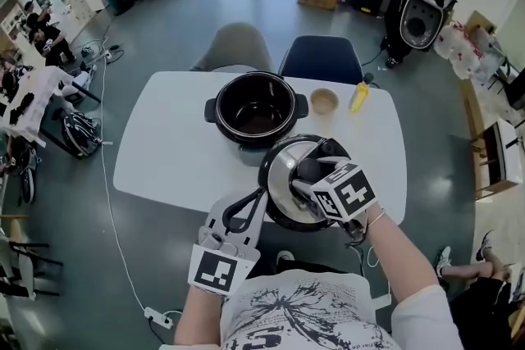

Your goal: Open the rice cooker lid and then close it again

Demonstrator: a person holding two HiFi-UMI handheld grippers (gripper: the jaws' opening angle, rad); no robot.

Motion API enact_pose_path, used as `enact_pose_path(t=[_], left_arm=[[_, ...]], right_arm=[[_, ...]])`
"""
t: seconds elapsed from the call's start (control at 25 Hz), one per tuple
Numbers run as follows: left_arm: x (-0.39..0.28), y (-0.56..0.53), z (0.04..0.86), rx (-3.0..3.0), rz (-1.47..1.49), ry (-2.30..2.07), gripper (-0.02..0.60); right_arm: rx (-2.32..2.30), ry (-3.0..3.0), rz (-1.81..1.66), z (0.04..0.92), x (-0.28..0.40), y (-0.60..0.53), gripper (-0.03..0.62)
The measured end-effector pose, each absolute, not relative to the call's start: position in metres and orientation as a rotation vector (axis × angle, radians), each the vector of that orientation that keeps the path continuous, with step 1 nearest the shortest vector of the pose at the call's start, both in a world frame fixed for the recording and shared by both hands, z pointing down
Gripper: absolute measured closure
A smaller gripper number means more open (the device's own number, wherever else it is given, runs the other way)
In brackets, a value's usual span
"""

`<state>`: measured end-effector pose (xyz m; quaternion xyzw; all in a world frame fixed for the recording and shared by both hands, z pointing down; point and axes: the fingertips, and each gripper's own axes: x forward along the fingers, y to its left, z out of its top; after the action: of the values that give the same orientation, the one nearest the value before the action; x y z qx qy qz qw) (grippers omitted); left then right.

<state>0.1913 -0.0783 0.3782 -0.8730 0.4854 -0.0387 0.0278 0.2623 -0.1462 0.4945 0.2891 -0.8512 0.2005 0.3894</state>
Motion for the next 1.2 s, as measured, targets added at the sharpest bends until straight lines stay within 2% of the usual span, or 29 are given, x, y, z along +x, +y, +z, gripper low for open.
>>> enact_pose_path(t=[0.64, 1.0, 1.2], left_arm=[[0.202, -0.051, 0.365, -2.645, -0.137, 1.503, 0.568], [0.163, -0.066, 0.373, -2.625, -0.140, 1.502, 0.568], [0.140, -0.100, 0.349, -2.636, -0.075, 1.484, 0.568]], right_arm=[[0.684, -2.160, 0.471, 0.486, 0.272, -0.116, 0.299], [0.698, -2.186, 0.398, 0.474, 0.233, -0.143, 0.299], [0.671, -2.193, 0.379, 0.459, 0.203, -0.172, 0.299]])
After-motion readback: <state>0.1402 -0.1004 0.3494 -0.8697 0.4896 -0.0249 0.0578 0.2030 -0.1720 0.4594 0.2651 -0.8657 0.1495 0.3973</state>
